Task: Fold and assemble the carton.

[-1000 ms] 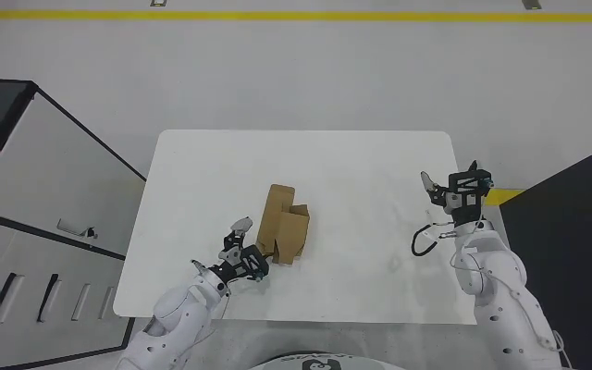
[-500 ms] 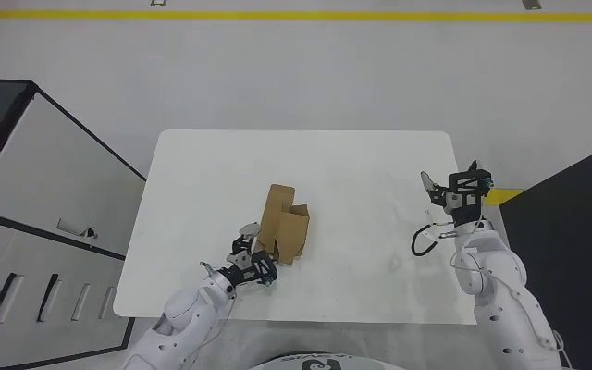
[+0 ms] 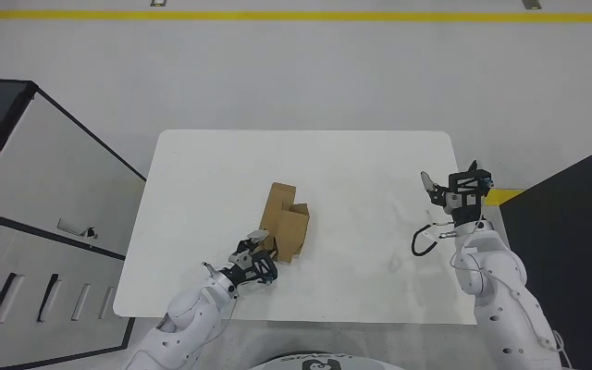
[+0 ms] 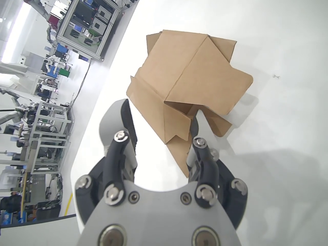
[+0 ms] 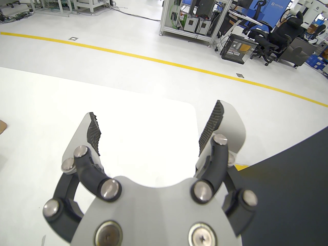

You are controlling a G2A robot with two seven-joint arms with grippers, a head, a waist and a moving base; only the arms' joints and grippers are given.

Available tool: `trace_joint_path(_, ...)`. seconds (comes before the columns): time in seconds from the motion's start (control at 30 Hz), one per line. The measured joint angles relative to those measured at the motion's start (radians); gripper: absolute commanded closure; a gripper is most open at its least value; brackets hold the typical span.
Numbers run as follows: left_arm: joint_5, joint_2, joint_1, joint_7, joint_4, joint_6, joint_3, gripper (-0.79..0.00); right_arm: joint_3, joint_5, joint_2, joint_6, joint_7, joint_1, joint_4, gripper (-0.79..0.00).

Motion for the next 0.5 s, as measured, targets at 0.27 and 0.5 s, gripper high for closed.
trace_joint_path(0.27, -0.013, -0.002, -0.015, 0.009, 0.036, -0.002, 0.02, -0.403, 0.0, 0.0, 0.0, 0.0, 0.0, 0.0, 0.0, -0.785)
trace_joint_path(0.5, -0.026, -0.006, -0.026, 0.006, 0.055, 0.015, 0.039, -0.388, 0.0, 0.0, 0.0, 0.0, 0.0, 0.0, 0.0, -0.785)
